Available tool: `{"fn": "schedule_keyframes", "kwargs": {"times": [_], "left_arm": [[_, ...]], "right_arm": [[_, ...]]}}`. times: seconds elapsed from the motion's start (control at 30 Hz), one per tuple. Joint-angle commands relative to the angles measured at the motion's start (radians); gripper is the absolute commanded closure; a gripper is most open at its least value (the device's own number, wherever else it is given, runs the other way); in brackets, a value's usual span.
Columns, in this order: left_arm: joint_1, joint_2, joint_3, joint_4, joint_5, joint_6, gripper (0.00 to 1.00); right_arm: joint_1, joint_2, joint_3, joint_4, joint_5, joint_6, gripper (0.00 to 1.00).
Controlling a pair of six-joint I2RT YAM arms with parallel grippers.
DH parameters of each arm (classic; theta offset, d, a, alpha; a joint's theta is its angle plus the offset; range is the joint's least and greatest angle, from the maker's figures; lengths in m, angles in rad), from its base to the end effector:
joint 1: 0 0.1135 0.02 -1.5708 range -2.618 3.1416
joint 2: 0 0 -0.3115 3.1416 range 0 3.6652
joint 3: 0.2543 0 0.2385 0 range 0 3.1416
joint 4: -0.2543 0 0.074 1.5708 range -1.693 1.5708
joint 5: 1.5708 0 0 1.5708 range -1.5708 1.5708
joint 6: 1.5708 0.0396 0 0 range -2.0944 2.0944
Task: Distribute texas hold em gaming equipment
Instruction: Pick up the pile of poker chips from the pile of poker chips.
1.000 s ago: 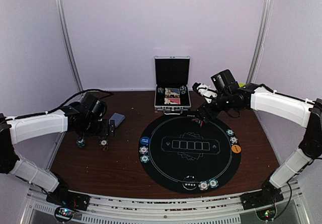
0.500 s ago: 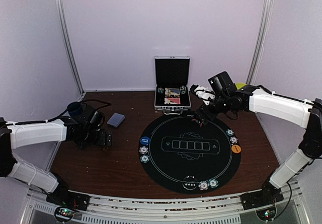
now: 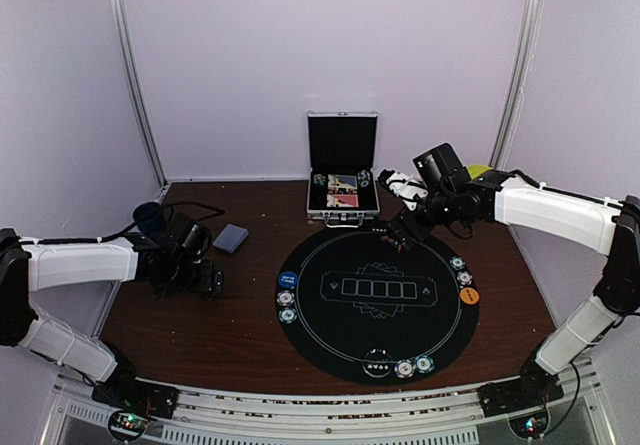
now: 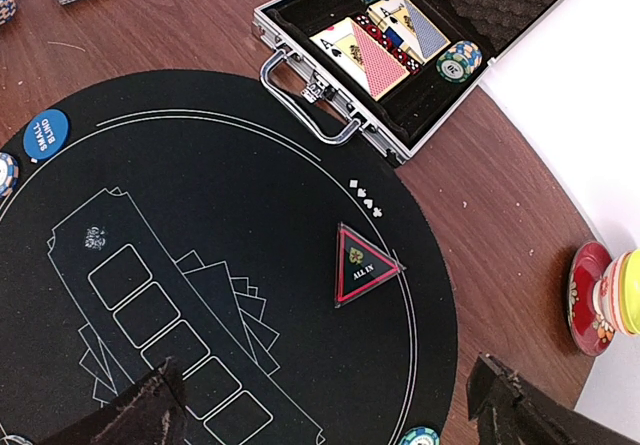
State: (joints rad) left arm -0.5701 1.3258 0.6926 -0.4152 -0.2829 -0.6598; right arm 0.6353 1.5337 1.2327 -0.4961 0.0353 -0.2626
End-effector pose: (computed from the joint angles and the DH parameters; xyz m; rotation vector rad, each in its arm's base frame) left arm 0.1928 -0.1105 0.2304 -0.2117 2.5480 -0.0968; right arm 0.2633 0.1924 0.3324 -1.0139 2.1439 0.1378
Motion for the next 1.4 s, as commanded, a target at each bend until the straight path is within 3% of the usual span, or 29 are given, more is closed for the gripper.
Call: {"fn": "schedule_keyframes", "kwargs": {"times": [0.0,0.3,0.87,1.07,1.37], "left_arm": [[0.005,0.014,-0.003,0.036,0.002,0.002,0.09],[0.005,0.053,0.005,0.045,-0.018,0.008,0.18],[0.005,0.106,0.011,0.079,-0.057,0.019,0.47],[0.005,0.104,0.005,0.096,-0.056,0.024,0.48],[0.005,0.111,0.0,0.1,-0.057,0.024,0.58]], "right_arm": [[0.009,-0.005,-0.009,0.023,0.021,-0.003,0.0],[0.009,-0.007,-0.01,0.024,0.026,-0.004,0.0],[0.015,-0.006,-0.013,0.028,0.032,-0.007,0.0],[0.018,-0.003,-0.013,0.028,0.035,-0.007,0.0],[0.021,0.0,-0.013,0.03,0.04,-0.009,0.0]]}}
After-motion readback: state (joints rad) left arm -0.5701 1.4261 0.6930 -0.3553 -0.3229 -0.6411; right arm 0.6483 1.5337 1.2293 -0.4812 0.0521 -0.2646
